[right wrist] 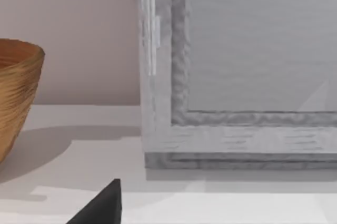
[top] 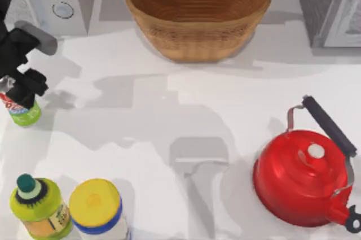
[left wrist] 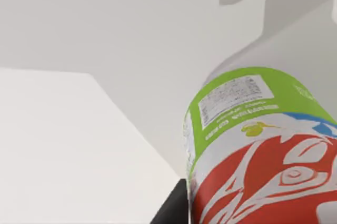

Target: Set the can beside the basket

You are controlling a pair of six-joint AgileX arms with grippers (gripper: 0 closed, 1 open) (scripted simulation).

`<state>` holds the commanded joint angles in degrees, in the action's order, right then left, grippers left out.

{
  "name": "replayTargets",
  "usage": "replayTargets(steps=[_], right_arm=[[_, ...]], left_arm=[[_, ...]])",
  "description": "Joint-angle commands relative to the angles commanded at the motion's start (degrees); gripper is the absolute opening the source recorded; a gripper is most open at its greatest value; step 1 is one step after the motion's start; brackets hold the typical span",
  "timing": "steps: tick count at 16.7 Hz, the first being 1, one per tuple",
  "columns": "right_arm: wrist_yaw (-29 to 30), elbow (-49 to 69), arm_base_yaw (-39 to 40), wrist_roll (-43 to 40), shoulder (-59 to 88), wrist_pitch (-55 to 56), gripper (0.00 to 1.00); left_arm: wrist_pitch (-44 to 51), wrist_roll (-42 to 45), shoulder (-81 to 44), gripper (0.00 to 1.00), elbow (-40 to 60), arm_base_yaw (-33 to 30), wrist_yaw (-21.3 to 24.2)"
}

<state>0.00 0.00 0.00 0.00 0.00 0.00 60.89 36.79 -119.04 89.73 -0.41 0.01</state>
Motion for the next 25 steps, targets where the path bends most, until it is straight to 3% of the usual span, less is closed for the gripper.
replayTargets(steps=[10,14,18,25], right_arm=[[0.0,0.0,0.0,0.0,0.0,0.0,1.0],[0.0,0.0,0.0,0.0,0.0,0.0,1.0],[0.0,0.0,0.0,0.0,0.0,0.0,1.0],[0.0,0.0,0.0,0.0,0.0,0.0,1.0]], left_arm=[[6.1,-51.78,-6.1,0.0,9.85,-26.13,0.46],[6.97,-67.42,-6.42,0.0,12.58,-34.33,0.38],[7.24,-73.52,-6.33,0.0,13.67,-38.0,0.27],[6.39,-73.46,-6.49,0.0,12.87,-37.9,0.31]])
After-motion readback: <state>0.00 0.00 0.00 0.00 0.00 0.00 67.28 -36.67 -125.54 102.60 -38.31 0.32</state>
